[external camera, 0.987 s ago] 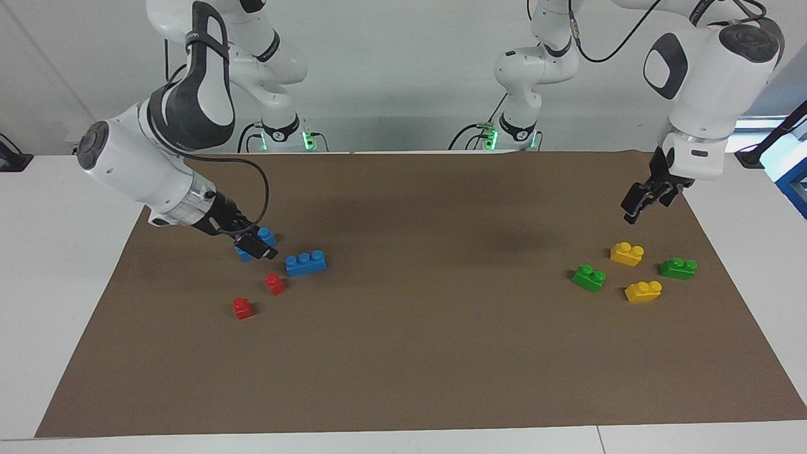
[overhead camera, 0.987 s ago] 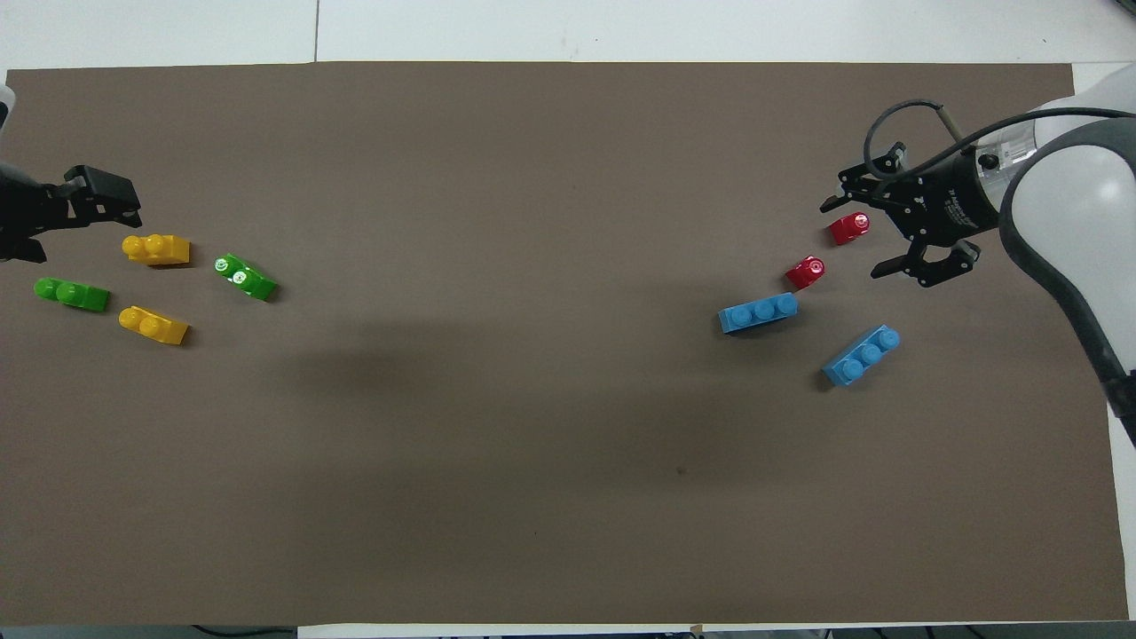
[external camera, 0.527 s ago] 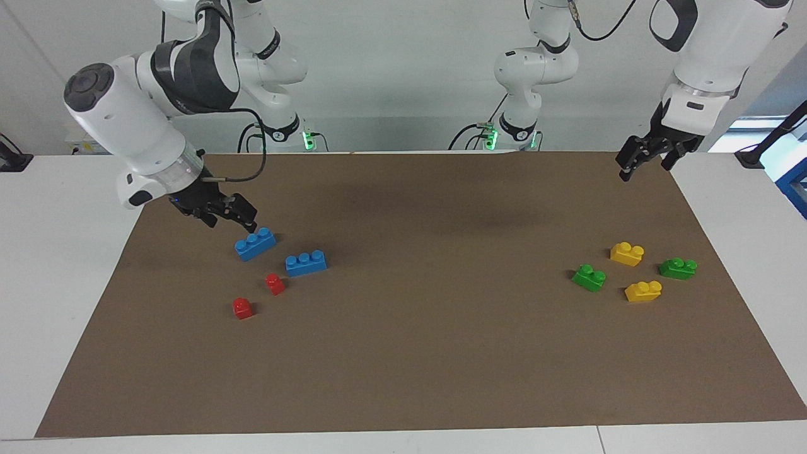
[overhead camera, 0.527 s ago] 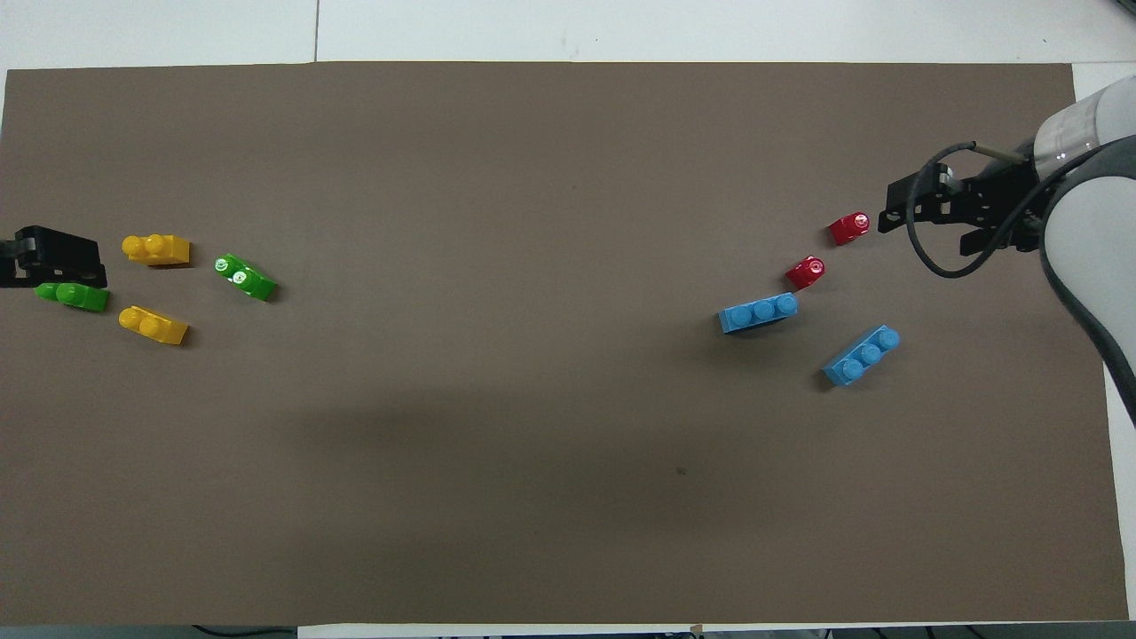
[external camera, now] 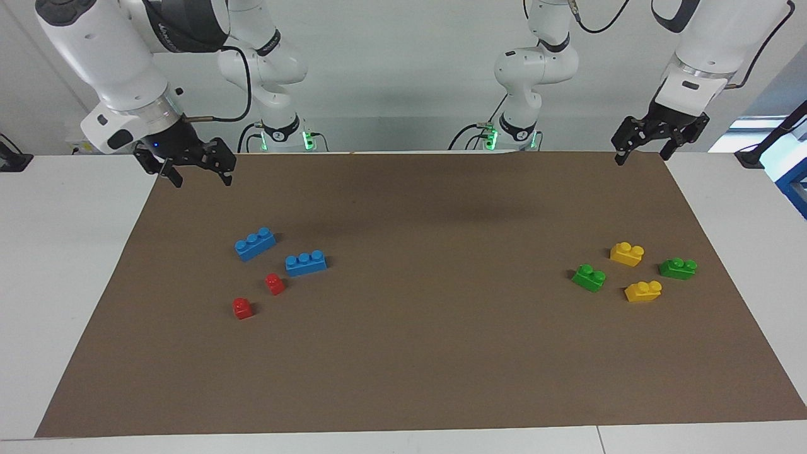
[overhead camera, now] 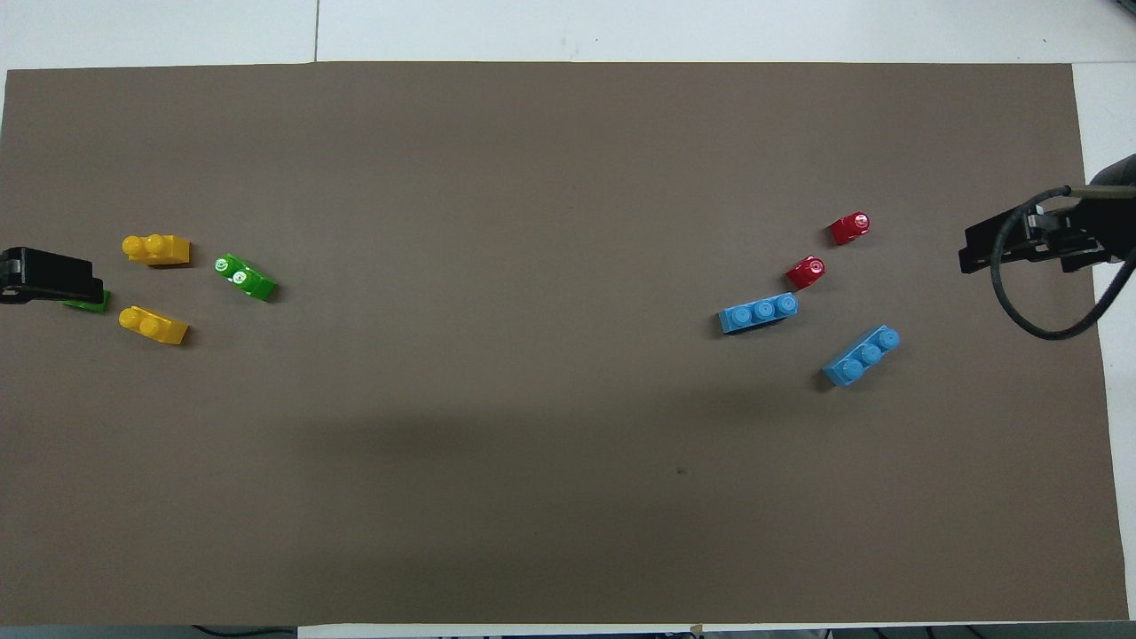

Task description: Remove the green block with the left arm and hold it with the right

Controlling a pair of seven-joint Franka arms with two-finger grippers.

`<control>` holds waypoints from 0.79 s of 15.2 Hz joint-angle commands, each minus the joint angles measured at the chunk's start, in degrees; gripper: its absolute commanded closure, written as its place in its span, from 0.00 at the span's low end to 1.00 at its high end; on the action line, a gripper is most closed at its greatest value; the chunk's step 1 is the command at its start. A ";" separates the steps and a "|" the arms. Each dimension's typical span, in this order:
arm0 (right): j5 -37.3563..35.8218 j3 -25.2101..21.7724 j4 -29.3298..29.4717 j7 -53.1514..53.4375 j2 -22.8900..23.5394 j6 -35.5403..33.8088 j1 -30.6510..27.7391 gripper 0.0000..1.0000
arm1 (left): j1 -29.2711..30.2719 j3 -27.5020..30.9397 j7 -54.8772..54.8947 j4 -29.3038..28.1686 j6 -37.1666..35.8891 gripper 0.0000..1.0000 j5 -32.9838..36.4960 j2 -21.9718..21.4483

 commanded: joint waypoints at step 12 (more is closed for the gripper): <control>-1.05 0.13 -2.69 -2.11 -3.70 -0.23 -0.48 0.00 | -0.53 1.27 1.05 0.34 0.79 0.00 0.56 0.28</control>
